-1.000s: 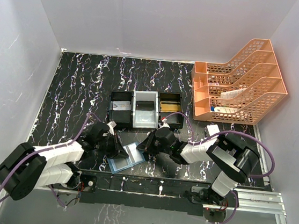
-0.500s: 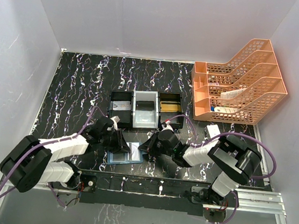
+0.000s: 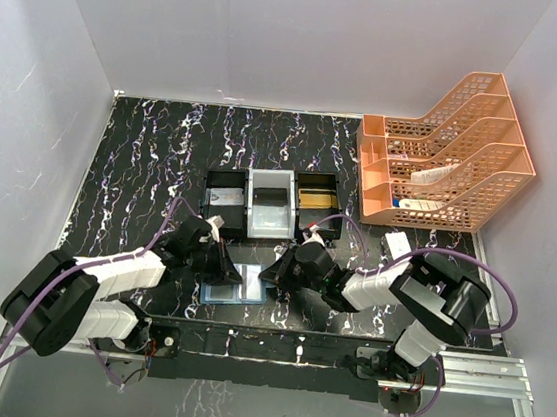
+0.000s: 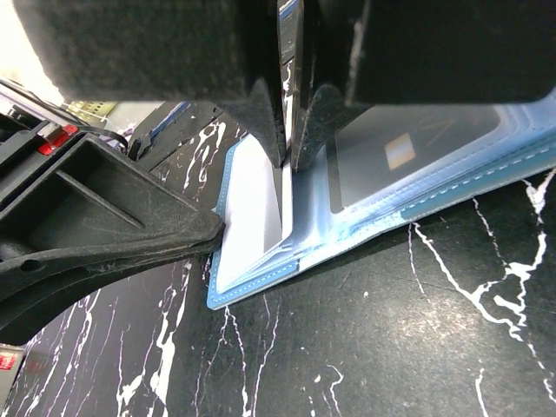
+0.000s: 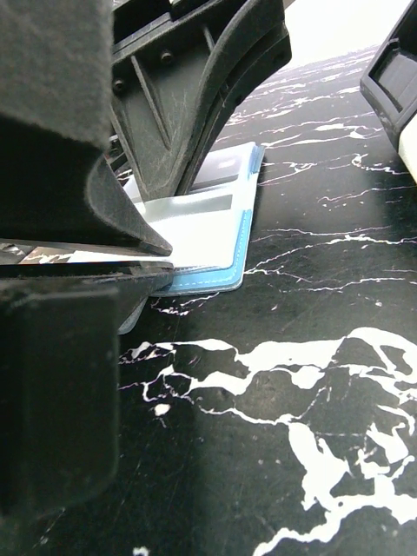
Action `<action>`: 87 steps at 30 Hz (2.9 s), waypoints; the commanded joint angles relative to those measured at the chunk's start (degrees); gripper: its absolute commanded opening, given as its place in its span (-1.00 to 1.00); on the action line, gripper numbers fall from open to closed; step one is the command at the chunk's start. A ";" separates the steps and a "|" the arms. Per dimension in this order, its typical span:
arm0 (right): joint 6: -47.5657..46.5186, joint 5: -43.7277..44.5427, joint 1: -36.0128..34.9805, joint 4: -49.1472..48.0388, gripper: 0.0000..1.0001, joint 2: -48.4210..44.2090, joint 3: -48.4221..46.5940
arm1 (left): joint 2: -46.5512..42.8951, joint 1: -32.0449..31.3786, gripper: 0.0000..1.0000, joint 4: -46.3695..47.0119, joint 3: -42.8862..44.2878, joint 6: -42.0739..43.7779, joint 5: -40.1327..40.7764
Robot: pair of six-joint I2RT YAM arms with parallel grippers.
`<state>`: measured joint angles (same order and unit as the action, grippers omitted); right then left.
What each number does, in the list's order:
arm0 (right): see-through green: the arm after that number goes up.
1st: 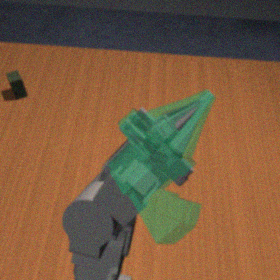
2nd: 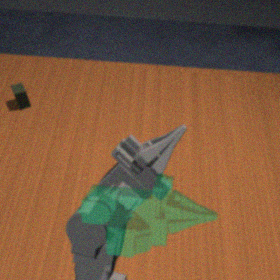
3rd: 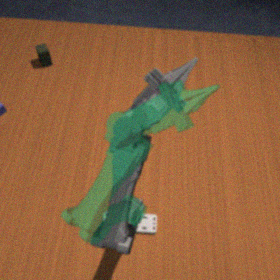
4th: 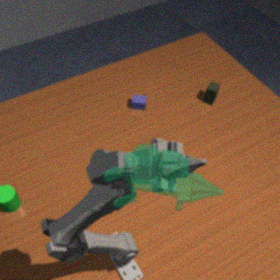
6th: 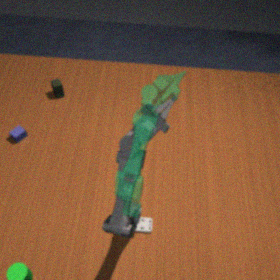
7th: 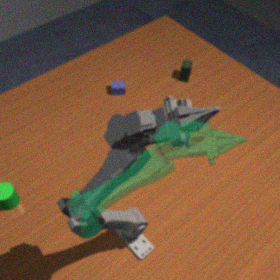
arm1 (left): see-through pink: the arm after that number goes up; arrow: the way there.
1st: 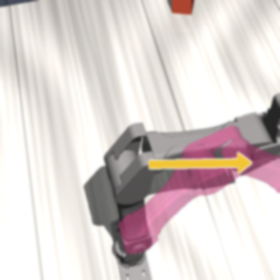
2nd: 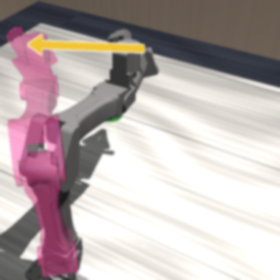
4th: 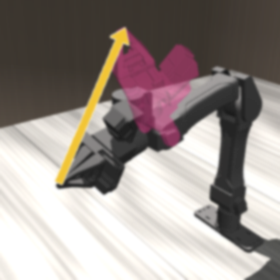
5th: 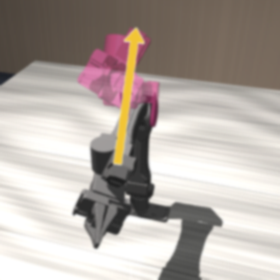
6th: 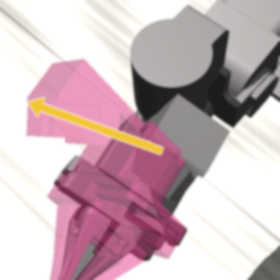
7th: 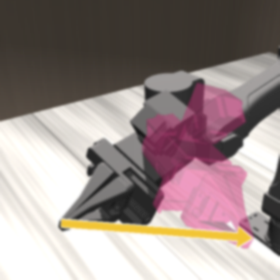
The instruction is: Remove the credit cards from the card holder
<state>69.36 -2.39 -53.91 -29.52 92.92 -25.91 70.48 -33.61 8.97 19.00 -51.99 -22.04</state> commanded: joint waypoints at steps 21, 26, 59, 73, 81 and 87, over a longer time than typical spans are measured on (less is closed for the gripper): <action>-4.61 1.60 -1.70 15.98 -0.82 -2.53 0.61 | -5.85 0.23 -1.00 -14.78 4.76 11.06 5.82; -9.96 2.52 -1.71 20.86 -0.77 -7.40 -2.91 | -6.58 0.25 -1.00 -13.42 5.08 10.06 3.76; -9.97 1.17 -3.48 22.69 -0.66 -0.32 -8.42 | -4.12 0.45 -0.83 -15.46 9.60 13.52 -0.71; -9.78 2.37 -3.45 23.53 -0.67 -0.37 -9.09 | -3.13 0.49 -1.00 -16.73 9.80 11.42 0.94; -12.02 7.11 -3.44 27.20 -0.66 -6.43 -9.42 | -7.91 0.56 -1.00 -19.64 10.95 11.29 4.01; -15.56 5.40 -3.39 28.42 -0.65 -9.25 -12.61 | -10.72 0.54 -1.00 -24.54 14.09 13.74 8.28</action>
<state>57.19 2.04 -57.34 -2.90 86.17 -35.88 62.28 -33.17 -11.09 28.82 -40.51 -17.30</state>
